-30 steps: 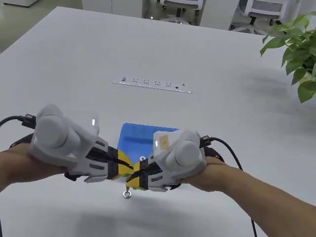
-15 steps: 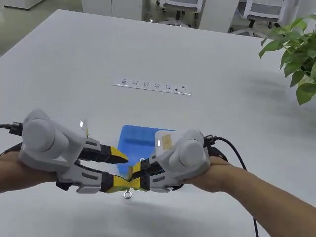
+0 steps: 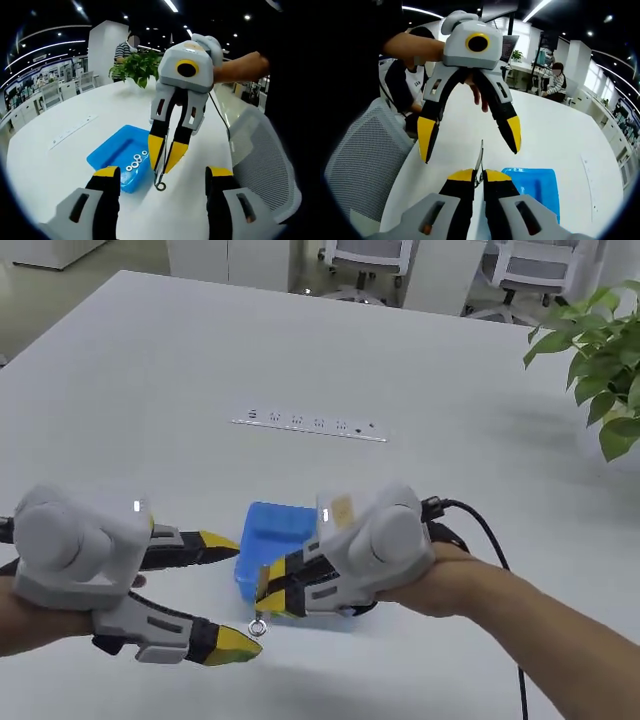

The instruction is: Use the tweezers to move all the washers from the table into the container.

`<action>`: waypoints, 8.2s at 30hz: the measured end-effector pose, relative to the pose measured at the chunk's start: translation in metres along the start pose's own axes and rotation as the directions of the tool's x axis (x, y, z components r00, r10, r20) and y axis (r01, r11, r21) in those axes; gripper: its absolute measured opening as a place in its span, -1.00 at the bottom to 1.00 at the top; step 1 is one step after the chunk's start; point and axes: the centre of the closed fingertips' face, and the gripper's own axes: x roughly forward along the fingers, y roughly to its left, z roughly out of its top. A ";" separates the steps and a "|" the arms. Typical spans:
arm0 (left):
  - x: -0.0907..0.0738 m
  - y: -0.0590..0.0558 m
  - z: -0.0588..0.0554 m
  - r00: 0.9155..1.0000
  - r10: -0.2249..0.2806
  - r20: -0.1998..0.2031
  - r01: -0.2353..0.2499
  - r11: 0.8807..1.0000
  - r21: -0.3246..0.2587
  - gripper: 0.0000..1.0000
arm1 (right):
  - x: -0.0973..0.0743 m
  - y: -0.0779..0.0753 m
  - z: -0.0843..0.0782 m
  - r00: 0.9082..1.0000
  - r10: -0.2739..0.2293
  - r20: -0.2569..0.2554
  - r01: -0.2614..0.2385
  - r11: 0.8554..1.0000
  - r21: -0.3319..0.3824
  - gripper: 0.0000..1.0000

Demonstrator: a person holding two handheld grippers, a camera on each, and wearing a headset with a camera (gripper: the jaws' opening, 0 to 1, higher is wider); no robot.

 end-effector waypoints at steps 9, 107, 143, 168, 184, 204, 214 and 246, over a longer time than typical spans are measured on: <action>-0.004 -0.001 0.002 1.000 0.016 0.025 -0.015 0.999 -0.037 0.76 | -0.011 -0.010 0.008 1.000 -0.003 0.005 0.003 1.000 0.001 -0.86; 0.050 0.061 0.021 0.997 -0.041 -0.069 0.052 0.985 0.163 -0.87 | 0.012 -0.061 -0.055 0.997 -0.031 -0.076 0.034 0.998 0.048 -0.84; 0.045 0.054 0.043 0.998 -0.039 -0.047 0.049 0.972 0.229 -0.89 | -0.007 -0.063 -0.043 0.996 -0.081 -0.037 0.083 0.996 0.041 -0.81; 0.029 0.034 0.070 0.997 -0.074 -0.012 0.075 0.965 0.252 -0.90 | -0.027 -0.050 -0.024 0.992 -0.123 0.024 0.122 0.991 0.052 -0.80; 0.020 0.012 0.064 0.991 -0.125 -0.054 0.135 0.952 0.275 -0.89 | -0.032 -0.025 -0.022 0.994 -0.111 0.011 0.110 0.992 0.065 -0.86; 0.030 -0.012 0.021 0.969 -0.164 -0.184 0.213 0.933 0.290 -0.90 | -0.028 0.009 -0.048 0.994 -0.055 -0.097 0.059 0.998 0.038 -0.86; 0.038 -0.020 -0.003 0.959 -0.162 -0.231 0.226 0.933 0.282 -0.90 | -0.019 0.022 -0.063 0.988 -0.046 -0.148 0.050 0.998 0.024 -0.86; 0.065 -0.017 -0.081 0.902 -0.147 -0.407 0.264 0.932 0.249 -0.89 | 0.013 0.040 -0.101 0.974 -0.005 -0.227 0.021 0.997 0.068 -0.82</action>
